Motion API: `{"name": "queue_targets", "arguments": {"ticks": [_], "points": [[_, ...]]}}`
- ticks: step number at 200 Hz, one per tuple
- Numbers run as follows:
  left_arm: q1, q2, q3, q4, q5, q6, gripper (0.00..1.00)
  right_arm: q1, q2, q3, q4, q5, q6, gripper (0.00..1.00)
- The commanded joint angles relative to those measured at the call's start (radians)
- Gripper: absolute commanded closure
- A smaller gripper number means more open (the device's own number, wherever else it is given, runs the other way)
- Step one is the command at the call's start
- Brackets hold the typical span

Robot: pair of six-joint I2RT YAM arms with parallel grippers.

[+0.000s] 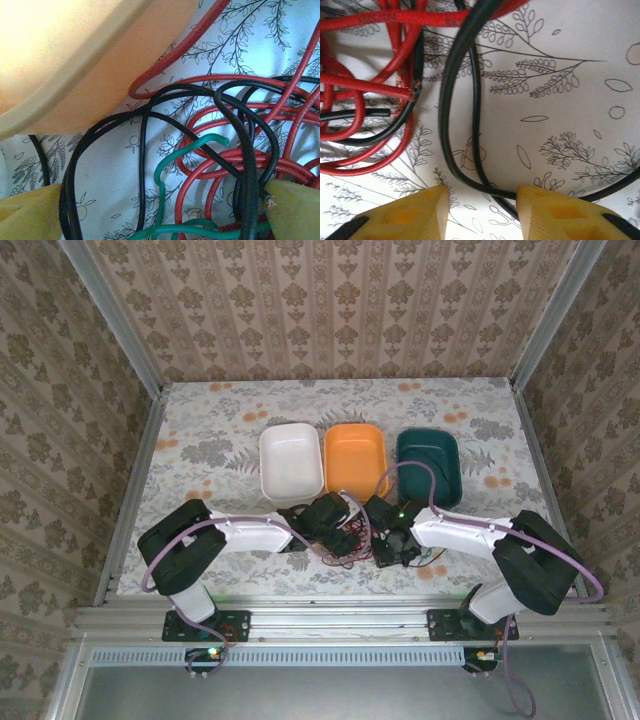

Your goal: Untangle the cables

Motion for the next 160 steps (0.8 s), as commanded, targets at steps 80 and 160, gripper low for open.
{"name": "queue_targets", "arguments": {"ticks": [80, 160], "points": [[0.010, 0.004, -0.012, -0.130, -0.007, 0.005, 0.02, 0.057, 0.110, 0.051, -0.040, 0.114, 0.017, 0.72], [0.008, 0.005, -0.008, -0.132, -0.009, 0.004, 0.02, 0.050, 0.100, 0.051, -0.012, 0.087, -0.046, 0.65]]}}
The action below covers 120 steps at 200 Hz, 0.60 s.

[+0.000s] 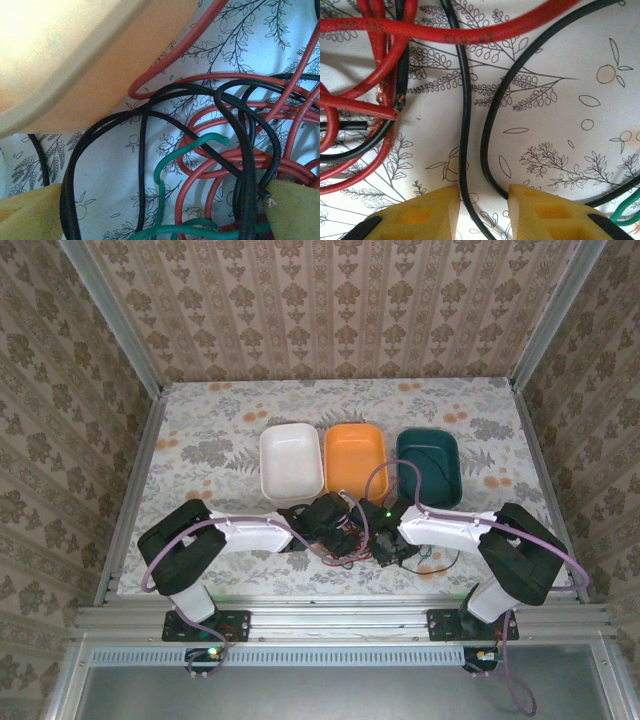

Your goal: Untangle the cables

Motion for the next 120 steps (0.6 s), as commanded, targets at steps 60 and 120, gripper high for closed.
{"name": "queue_targets", "arguments": {"ticks": [60, 120], "points": [[0.008, 0.005, -0.013, -0.127, -0.011, 0.007, 0.02, -0.001, -0.017, 0.014, 0.009, 0.023, -0.044, 0.65], [0.008, 0.006, -0.014, -0.124, -0.009, 0.005, 0.02, -0.041, -0.086, 0.040, -0.005, 0.034, -0.099, 0.63]]}}
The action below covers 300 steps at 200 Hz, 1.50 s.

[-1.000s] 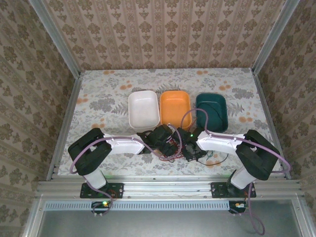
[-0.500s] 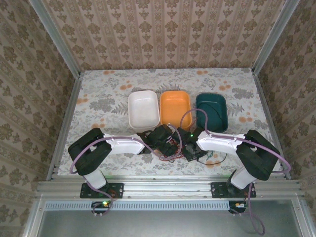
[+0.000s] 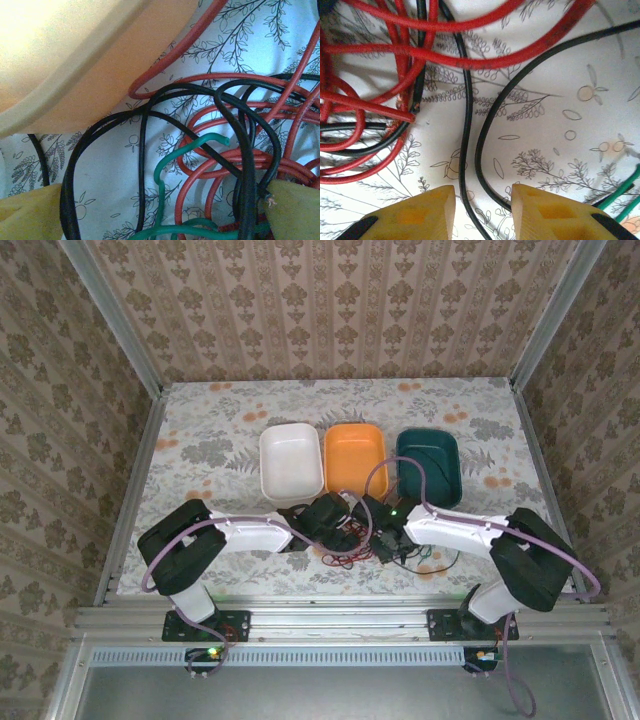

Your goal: Untangle the cables

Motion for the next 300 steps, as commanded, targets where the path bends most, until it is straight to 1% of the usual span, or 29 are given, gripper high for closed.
{"name": "queue_targets", "arguments": {"ticks": [1, 32, 57, 76, 102, 113, 118, 130, 140, 150, 176, 212, 216, 229, 263, 300], "points": [[0.007, 0.006, -0.014, -0.124, -0.009, 0.005, 0.02, -0.021, -0.025, 0.032, -0.006, 0.016, -0.037, 0.63], [0.008, 0.006, -0.014, -0.122, -0.011, 0.004, 0.02, -0.027, 0.014, 0.020, 0.025, -0.045, -0.045, 0.63], [0.008, 0.008, -0.014, -0.122, -0.011, 0.004, 0.02, -0.026, 0.046, -0.001, 0.053, -0.095, -0.013, 0.63], [0.008, 0.007, -0.014, -0.123, -0.011, 0.007, 0.02, -0.020, 0.064, -0.025, 0.066, -0.103, 0.020, 0.63], [0.007, 0.007, -0.014, -0.124, -0.009, 0.007, 0.02, 0.005, 0.095, -0.042, 0.065, -0.070, 0.045, 0.64], [0.008, 0.007, -0.013, -0.124, -0.009, 0.008, 0.02, 0.011, 0.110, -0.045, 0.064, -0.057, 0.058, 0.70], [0.008, 0.008, -0.013, -0.124, -0.008, 0.007, 0.02, 0.012, 0.113, -0.047, 0.065, -0.053, 0.066, 0.75], [0.007, 0.009, -0.012, -0.124, -0.008, 0.008, 0.02, 0.016, 0.114, -0.054, 0.068, -0.038, 0.085, 0.89], [0.008, 0.010, -0.010, -0.125, -0.008, 0.010, 0.02, 0.015, 0.107, -0.058, 0.071, -0.026, 0.098, 0.94], [0.008, 0.012, -0.008, -0.125, -0.008, 0.010, 0.02, 0.015, 0.093, -0.059, 0.071, -0.009, 0.106, 0.97], [0.008, 0.013, -0.007, -0.125, -0.007, 0.010, 0.02, 0.013, 0.018, -0.053, 0.069, 0.046, 0.113, 0.99], [0.008, 0.015, -0.008, -0.126, -0.006, 0.010, 0.02, 0.001, -0.101, -0.010, 0.033, 0.146, 0.113, 0.98], [0.008, 0.015, -0.008, -0.125, -0.006, 0.010, 0.02, -0.004, -0.140, -0.003, 0.027, 0.157, 0.113, 0.98], [0.008, 0.016, -0.008, -0.124, -0.006, 0.008, 0.02, -0.021, -0.183, 0.018, 0.009, 0.188, 0.113, 0.98], [0.005, 0.021, -0.006, -0.123, -0.006, 0.011, 0.02, -0.069, -0.285, 0.076, -0.024, 0.228, 0.111, 0.97], [0.002, 0.024, -0.004, -0.122, -0.006, 0.011, 0.02, -0.092, -0.368, 0.145, -0.055, 0.293, 0.110, 0.96]]}}
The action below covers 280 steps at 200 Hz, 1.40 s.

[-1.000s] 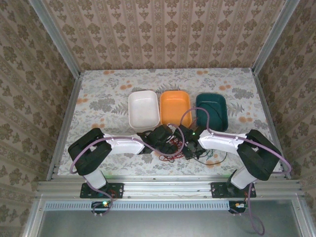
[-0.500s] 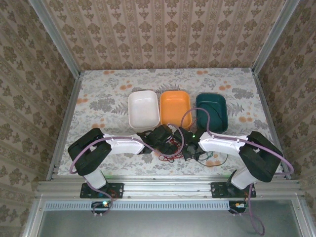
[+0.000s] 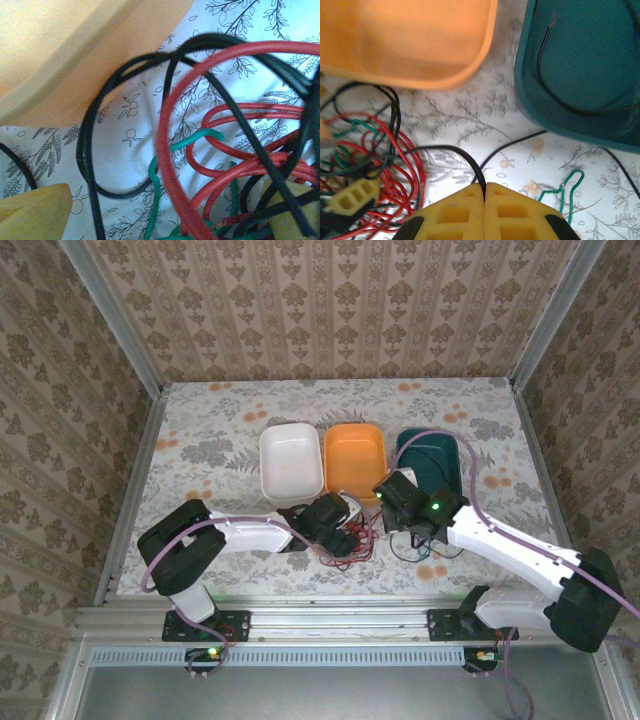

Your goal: Untangle the cables

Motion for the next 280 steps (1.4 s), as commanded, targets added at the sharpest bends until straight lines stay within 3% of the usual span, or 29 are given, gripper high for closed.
{"name": "queue_targets", "arguments": {"ticks": [1, 61, 116, 227, 280], "points": [[0.003, 0.026, -0.004, -0.107, -0.011, 0.022, 0.02, -0.018, -0.056, 0.060, -0.051, 0.116, 0.020, 0.96], [0.003, 0.032, -0.003, -0.106, -0.009, 0.025, 0.02, -0.030, -0.164, 0.196, -0.097, 0.317, 0.009, 0.97], [0.003, 0.033, -0.004, -0.106, -0.011, 0.024, 0.02, -0.041, -0.219, 0.421, -0.012, 0.458, -0.168, 0.96], [0.003, 0.036, -0.004, -0.109, -0.016, 0.022, 0.00, -0.062, -0.126, 0.786, 0.409, 0.412, -0.572, 0.94], [-0.003, 0.036, -0.003, -0.112, -0.020, 0.023, 0.00, -0.226, -0.004, 0.954, 0.448, 0.341, -0.627, 0.94]]}}
